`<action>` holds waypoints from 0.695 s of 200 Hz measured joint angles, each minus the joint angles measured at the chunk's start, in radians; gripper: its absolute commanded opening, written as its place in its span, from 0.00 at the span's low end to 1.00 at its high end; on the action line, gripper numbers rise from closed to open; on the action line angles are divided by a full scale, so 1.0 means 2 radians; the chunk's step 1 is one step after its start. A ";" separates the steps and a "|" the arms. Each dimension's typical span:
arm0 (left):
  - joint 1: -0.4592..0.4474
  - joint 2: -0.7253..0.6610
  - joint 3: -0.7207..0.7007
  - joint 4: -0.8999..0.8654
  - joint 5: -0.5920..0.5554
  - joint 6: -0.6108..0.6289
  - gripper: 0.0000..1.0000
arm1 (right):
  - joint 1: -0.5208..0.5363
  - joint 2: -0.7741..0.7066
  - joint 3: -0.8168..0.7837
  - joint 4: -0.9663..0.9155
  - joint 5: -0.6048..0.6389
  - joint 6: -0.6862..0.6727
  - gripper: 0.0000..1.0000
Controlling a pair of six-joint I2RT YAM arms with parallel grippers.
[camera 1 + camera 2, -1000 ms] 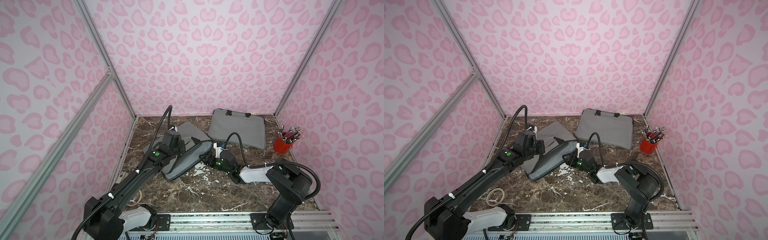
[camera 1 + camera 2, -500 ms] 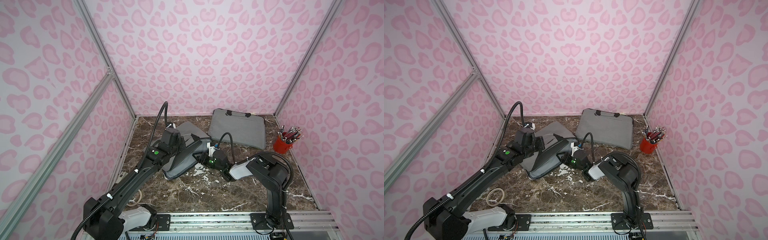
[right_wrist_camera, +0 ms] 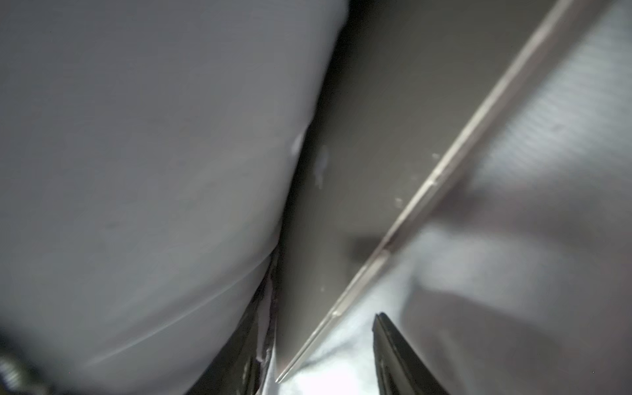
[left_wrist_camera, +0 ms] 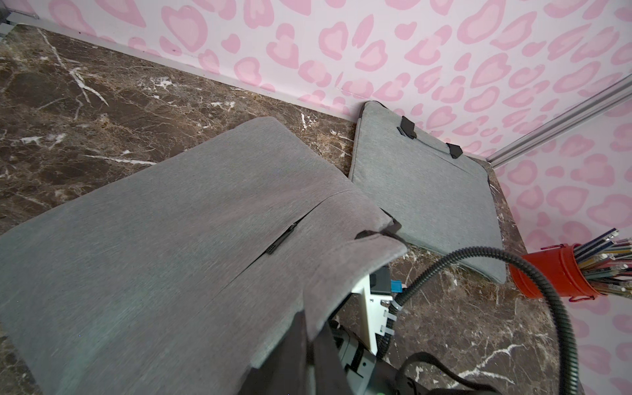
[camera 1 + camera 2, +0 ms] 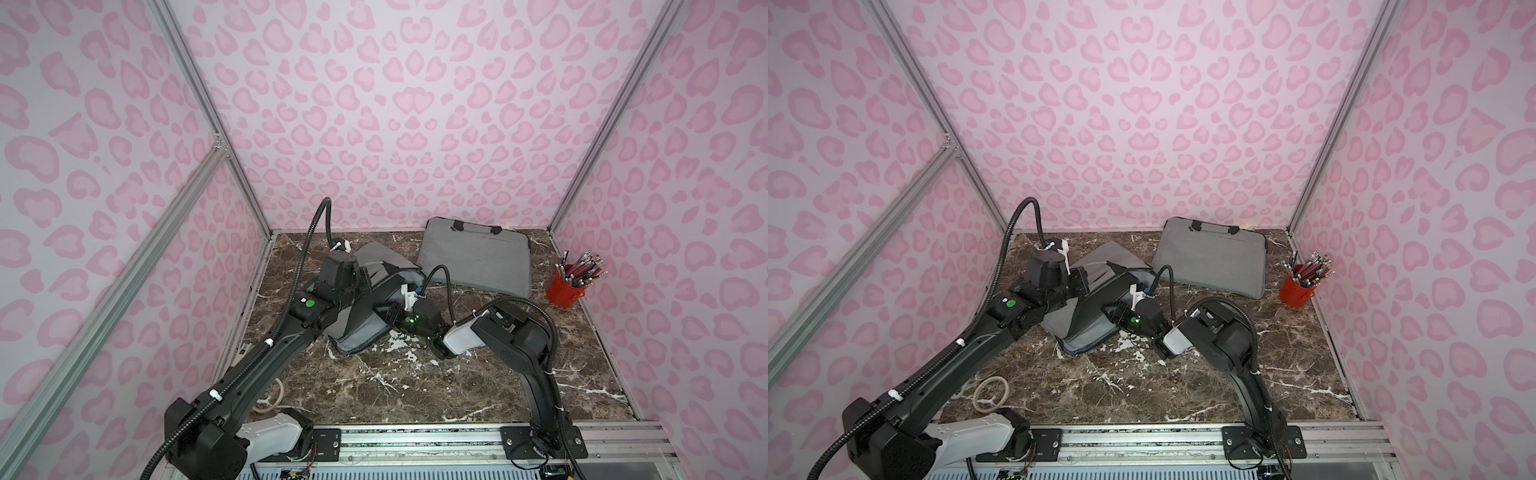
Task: Open the zippered laptop bag and take out the laptop
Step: Take out the laptop from the zippered laptop bag.
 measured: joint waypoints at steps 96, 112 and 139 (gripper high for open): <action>0.000 -0.008 -0.002 0.003 0.013 -0.005 0.01 | 0.002 0.061 0.052 0.034 0.000 0.043 0.55; 0.000 -0.008 -0.003 0.003 0.014 -0.005 0.01 | 0.002 0.074 0.064 0.047 0.002 0.049 0.54; 0.000 -0.008 -0.004 0.004 0.017 -0.007 0.01 | 0.000 0.089 0.085 0.052 0.010 0.056 0.53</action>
